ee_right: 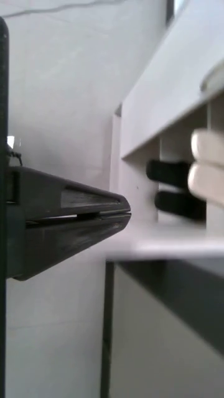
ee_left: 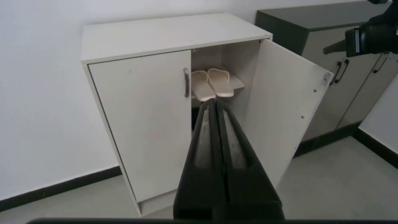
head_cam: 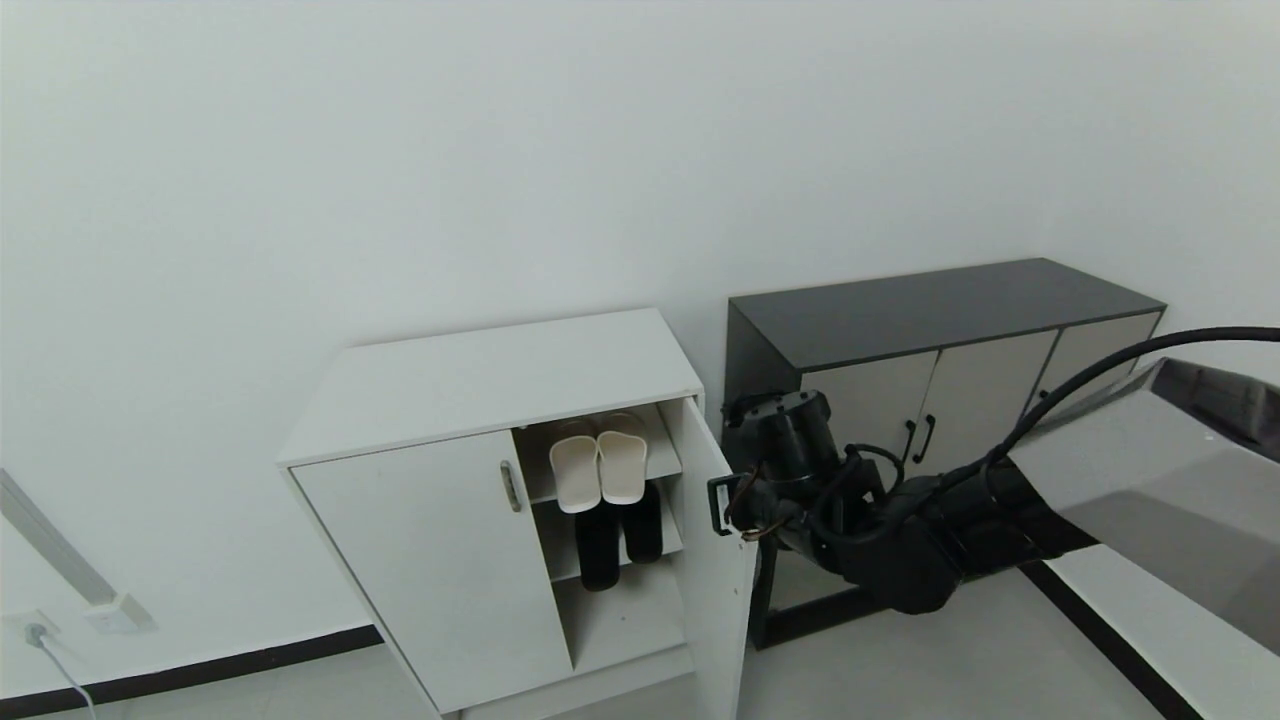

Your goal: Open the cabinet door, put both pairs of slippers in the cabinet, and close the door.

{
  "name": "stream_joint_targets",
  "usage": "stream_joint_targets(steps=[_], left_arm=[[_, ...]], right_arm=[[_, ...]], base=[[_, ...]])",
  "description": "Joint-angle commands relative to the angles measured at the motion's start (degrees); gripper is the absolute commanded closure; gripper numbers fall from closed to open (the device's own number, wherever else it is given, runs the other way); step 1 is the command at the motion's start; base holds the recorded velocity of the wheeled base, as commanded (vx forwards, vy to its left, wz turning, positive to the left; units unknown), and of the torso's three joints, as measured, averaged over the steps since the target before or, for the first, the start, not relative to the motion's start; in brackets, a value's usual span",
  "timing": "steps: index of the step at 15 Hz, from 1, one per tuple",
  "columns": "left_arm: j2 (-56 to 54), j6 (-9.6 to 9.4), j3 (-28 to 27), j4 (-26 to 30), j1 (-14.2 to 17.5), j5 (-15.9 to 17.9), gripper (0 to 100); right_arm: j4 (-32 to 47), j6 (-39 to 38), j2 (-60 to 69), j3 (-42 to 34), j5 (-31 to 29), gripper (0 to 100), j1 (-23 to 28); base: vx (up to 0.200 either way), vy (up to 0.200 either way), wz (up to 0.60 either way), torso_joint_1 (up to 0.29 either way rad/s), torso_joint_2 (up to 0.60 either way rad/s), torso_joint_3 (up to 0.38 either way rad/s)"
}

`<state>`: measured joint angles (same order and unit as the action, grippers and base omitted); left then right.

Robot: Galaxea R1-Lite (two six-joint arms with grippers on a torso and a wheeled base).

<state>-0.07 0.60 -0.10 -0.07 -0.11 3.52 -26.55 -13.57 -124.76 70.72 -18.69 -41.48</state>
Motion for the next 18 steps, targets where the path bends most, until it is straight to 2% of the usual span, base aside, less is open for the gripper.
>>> stream_joint_targets(steps=[1,4,7,13,16,18], left_arm=[[0.07,0.02,0.01,-0.01,0.02,-0.01,100],[0.07,0.02,0.01,-0.01,0.02,-0.01,100],[0.07,0.02,0.01,-0.01,0.02,-0.01,100],[0.07,0.02,0.01,-0.01,0.02,-0.01,100],[0.07,0.02,0.01,-0.01,0.02,-0.01,100],[0.07,0.02,0.01,-0.01,0.02,-0.01,100]], right_arm=[[-0.26,0.12,-2.6,1.26,-0.03,100,3.43],[-0.26,0.21,-6.55,2.5,0.06,100,5.71],[0.01,0.21,-8.57,3.11,0.14,100,5.27],[-0.17,-0.23,-6.29,2.58,1.55,100,-1.23],[-0.08,-2.69,-1.01,-0.58,7.97,100,-6.06],[0.01,-4.01,2.06,-1.9,10.34,100,-6.94]], base=[[0.0,0.0,0.0,0.0,0.0,0.0],[0.0,0.0,0.0,0.0,0.0,0.0],[0.0,0.0,0.0,0.0,0.0,0.0],[0.0,0.0,0.0,0.0,0.0,0.0],[0.0,0.0,0.0,0.0,0.0,0.0],[0.0,0.0,0.0,0.0,0.0,0.0]])
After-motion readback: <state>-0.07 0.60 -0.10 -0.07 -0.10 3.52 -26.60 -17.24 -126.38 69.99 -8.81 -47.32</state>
